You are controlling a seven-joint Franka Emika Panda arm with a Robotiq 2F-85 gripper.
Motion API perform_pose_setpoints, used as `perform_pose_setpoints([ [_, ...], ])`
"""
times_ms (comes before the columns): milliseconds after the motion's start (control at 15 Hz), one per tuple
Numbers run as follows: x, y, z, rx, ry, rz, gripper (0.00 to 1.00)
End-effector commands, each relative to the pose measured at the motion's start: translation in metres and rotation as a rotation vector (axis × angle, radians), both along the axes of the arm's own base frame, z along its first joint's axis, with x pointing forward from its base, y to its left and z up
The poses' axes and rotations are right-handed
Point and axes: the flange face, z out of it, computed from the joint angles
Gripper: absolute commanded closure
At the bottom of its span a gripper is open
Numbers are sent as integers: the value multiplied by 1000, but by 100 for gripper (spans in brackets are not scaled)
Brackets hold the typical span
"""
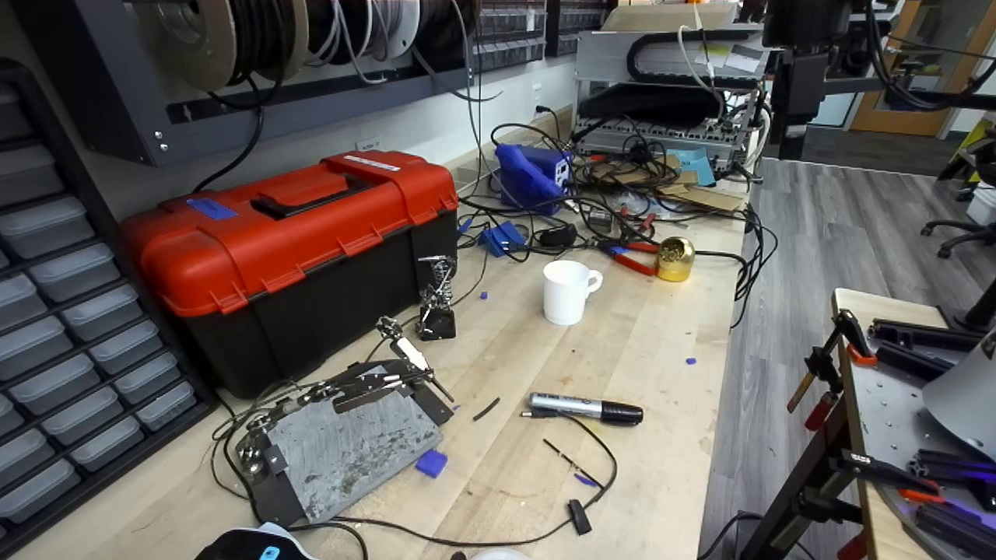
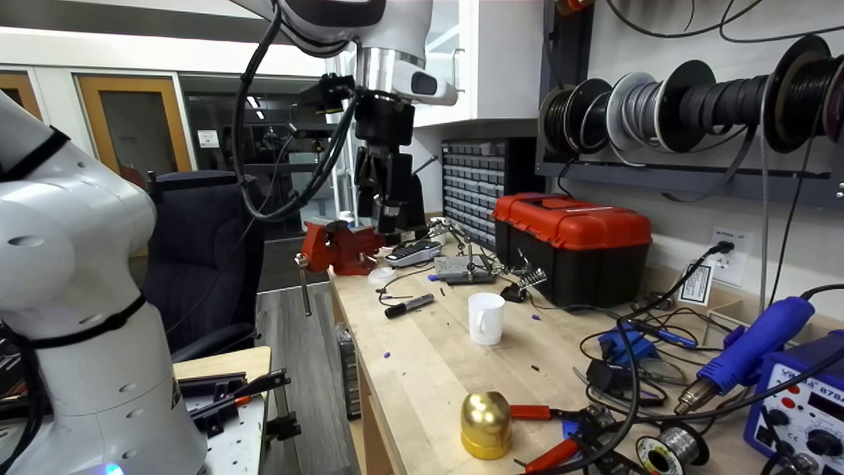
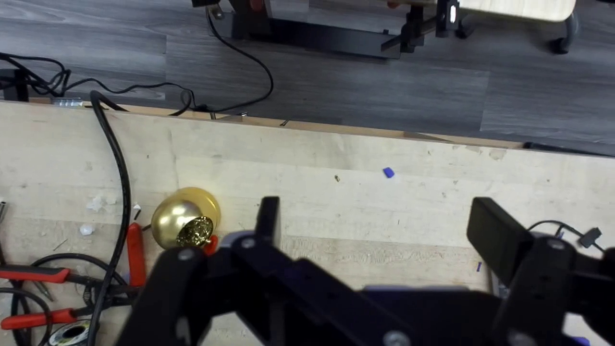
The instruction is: Put the marker inside the mug cup
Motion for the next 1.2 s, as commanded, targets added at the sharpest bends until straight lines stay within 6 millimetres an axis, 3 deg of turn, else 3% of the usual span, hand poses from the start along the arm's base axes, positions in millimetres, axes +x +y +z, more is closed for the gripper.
perform_pose_setpoints([
  [0,-14,-8,2,2,23,32,0],
  [667,-34,-23,5,29,111,94,0],
  [733,-20,-14,-2,27,112,78,0],
  [1133,-19,-14,-4,27,117,81,0],
])
